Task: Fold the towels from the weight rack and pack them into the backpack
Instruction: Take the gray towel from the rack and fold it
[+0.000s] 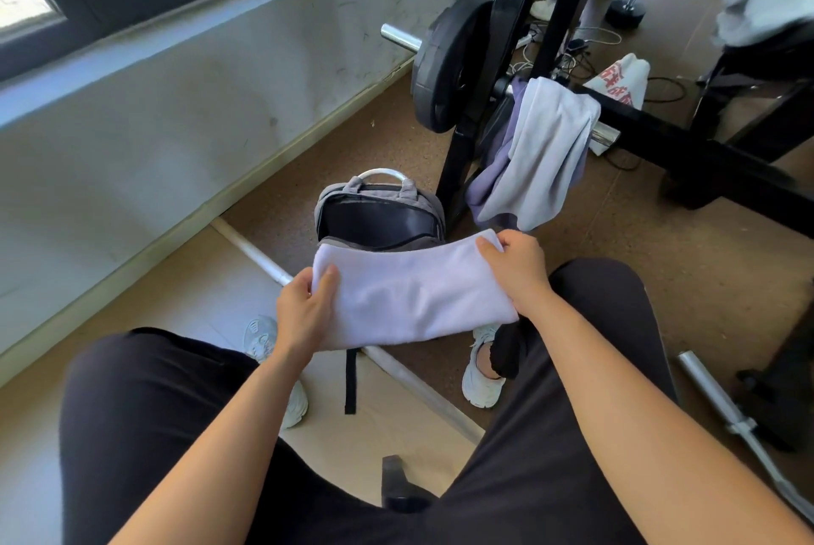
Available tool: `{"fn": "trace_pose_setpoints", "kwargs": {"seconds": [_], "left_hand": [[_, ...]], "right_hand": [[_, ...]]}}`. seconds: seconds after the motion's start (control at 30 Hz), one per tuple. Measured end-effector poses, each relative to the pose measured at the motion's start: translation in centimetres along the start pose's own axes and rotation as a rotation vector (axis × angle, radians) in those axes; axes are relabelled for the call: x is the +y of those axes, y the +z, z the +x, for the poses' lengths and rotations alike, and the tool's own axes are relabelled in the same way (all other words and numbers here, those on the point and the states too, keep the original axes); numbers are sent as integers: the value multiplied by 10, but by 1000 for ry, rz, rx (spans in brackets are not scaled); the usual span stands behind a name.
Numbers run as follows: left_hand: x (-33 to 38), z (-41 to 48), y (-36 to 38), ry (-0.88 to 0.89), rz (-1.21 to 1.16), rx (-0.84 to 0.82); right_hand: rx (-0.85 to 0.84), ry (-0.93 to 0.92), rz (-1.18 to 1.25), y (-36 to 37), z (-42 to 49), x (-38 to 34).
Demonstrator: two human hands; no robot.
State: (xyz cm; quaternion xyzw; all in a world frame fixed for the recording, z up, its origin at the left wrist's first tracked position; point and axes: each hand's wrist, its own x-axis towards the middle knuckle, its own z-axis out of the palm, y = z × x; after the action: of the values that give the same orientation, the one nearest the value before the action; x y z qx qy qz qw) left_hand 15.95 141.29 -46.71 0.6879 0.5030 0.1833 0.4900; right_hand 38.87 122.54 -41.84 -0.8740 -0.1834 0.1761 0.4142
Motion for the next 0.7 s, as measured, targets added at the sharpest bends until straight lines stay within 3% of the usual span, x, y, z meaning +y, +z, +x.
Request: {"fn": "trace_pose_setpoints", "kwargs": {"seconds": [0.17, 0.4, 0.7], "left_hand": [[16, -12, 0, 84, 45, 17], [32, -29, 10, 132, -103, -109], [40, -46, 22, 263, -113, -237]], "right_hand": [[-48, -52, -11, 12, -13, -12], [-246, -11, 284, 38, -36, -29], [-418, -49, 418, 62, -56, -40]]}}
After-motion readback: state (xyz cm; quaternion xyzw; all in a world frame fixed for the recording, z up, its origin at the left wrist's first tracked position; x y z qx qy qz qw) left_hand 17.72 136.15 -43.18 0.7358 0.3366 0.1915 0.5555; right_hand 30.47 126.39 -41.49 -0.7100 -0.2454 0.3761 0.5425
